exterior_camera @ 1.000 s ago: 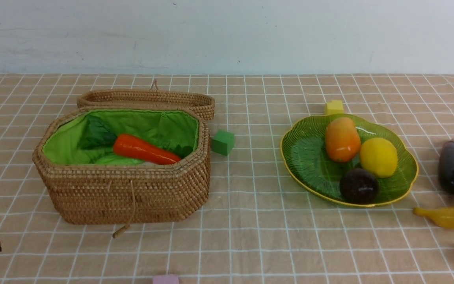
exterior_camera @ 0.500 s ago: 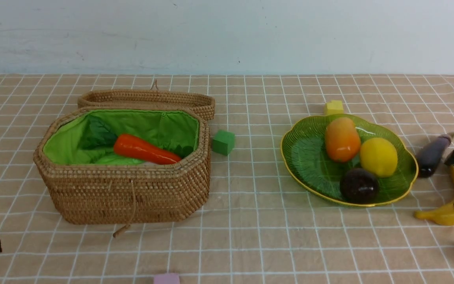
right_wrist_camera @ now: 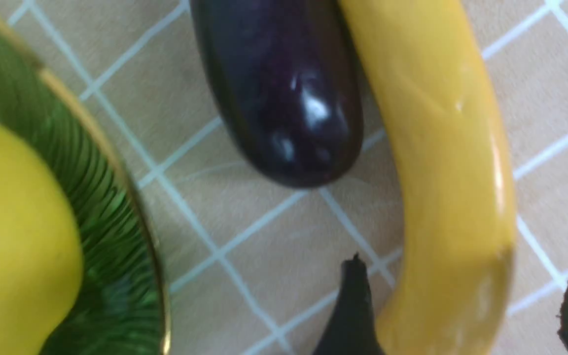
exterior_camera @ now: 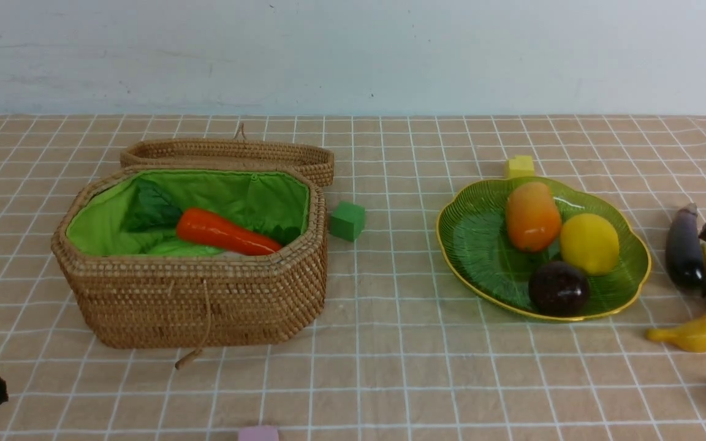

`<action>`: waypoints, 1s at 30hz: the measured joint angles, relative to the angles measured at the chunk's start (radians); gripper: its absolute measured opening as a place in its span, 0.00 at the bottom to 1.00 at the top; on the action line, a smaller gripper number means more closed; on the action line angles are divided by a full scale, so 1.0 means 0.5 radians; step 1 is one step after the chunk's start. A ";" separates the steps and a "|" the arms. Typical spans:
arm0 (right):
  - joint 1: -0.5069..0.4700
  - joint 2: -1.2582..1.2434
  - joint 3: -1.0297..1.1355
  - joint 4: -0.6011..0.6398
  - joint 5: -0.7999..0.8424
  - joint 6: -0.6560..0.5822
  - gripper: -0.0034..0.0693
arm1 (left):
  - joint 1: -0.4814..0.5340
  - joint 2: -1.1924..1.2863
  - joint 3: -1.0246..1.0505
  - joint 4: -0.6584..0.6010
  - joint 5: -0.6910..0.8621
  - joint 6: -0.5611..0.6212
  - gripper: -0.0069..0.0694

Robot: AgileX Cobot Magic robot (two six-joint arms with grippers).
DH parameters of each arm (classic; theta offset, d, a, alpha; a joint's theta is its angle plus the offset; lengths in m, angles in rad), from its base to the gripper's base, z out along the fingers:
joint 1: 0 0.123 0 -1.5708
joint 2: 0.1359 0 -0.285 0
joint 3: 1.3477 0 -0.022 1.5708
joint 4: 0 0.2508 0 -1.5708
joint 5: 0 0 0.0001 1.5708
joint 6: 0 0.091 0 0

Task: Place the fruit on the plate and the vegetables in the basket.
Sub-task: Use the right arm to grab a banana and put it into the right plate

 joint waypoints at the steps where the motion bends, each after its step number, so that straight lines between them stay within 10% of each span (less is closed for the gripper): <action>1: 0.000 0.038 0.000 0.000 -0.010 0.000 0.78 | 0.000 0.000 0.000 0.000 0.000 0.000 0.07; 7: 0.000 0.168 -0.009 0.008 -0.026 -0.008 0.76 | 0.000 0.000 0.000 0.000 0.000 0.000 0.08; 15: 0.000 0.167 -0.012 -0.013 -0.011 -0.075 0.48 | 0.000 0.000 0.000 0.000 0.003 0.000 0.08; 24: 0.000 -0.173 -0.185 -0.399 0.568 -0.036 0.49 | 0.000 0.000 0.000 0.000 0.006 0.000 0.09; 30: 0.257 -0.386 -0.479 -0.005 0.740 -0.163 0.49 | 0.000 0.000 0.000 0.000 0.008 0.000 0.09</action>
